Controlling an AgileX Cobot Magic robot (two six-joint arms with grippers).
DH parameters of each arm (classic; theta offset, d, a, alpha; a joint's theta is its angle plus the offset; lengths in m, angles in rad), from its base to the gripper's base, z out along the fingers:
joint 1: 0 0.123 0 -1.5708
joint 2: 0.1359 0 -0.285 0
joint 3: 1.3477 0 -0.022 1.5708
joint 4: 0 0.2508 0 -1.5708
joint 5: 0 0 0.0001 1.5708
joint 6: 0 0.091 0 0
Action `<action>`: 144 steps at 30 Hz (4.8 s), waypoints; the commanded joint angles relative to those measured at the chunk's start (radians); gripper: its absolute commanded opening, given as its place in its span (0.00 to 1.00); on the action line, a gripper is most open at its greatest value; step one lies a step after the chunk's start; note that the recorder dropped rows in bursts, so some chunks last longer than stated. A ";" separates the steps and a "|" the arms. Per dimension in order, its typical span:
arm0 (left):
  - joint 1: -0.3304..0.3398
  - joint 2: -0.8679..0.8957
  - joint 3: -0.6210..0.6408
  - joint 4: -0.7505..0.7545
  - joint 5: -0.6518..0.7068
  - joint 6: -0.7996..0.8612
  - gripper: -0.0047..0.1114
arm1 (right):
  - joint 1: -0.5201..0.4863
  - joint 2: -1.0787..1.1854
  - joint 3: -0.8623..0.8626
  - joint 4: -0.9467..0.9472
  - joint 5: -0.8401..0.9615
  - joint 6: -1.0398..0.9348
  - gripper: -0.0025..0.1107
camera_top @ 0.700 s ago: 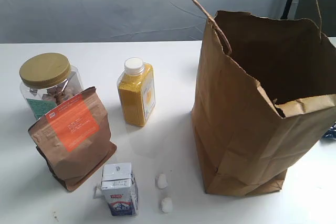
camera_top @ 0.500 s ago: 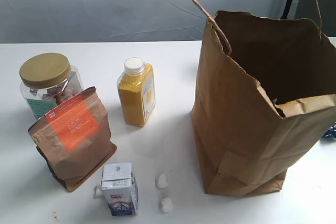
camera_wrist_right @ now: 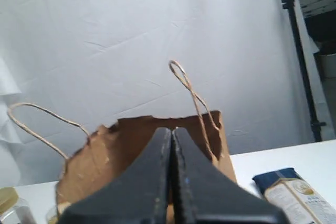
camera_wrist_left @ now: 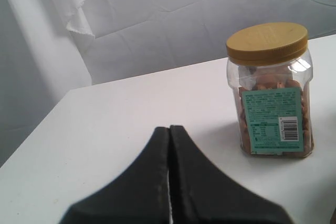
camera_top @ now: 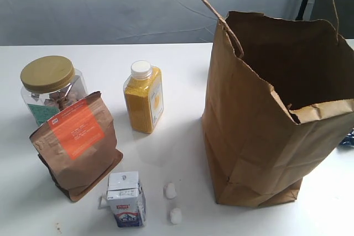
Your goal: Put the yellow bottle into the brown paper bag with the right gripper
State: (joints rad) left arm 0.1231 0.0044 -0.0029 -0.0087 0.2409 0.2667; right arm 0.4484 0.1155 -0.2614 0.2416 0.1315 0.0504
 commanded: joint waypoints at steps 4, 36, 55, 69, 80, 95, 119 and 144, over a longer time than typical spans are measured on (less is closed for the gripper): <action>-0.006 -0.004 0.003 0.000 -0.006 -0.002 0.04 | 0.115 0.321 -0.308 0.088 0.180 -0.183 0.02; -0.006 -0.004 0.003 0.000 -0.006 -0.002 0.04 | 0.795 1.703 -1.394 -0.608 0.656 0.899 0.02; -0.006 -0.004 0.003 0.000 -0.006 -0.002 0.04 | 0.712 1.939 -1.572 -0.682 0.752 1.143 0.77; -0.006 -0.004 0.003 0.000 -0.006 -0.002 0.04 | 0.696 2.048 -1.572 -0.811 0.684 1.263 0.74; -0.006 -0.004 0.003 0.000 -0.006 -0.002 0.04 | 0.679 2.138 -1.572 -0.930 0.695 1.374 0.60; -0.006 -0.004 0.003 0.000 -0.006 -0.002 0.04 | 0.726 2.057 -1.572 -0.975 0.819 1.204 0.02; -0.006 -0.004 0.003 0.000 -0.006 -0.002 0.04 | 1.102 1.375 -0.981 -1.149 0.747 1.078 0.02; -0.006 -0.004 0.003 0.000 -0.006 -0.002 0.04 | 1.250 0.473 -0.735 -1.119 0.932 1.101 0.02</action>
State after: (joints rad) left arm 0.1231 0.0044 -0.0029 -0.0087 0.2409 0.2667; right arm 1.6947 0.6512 -0.9858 -0.7383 1.0847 1.1358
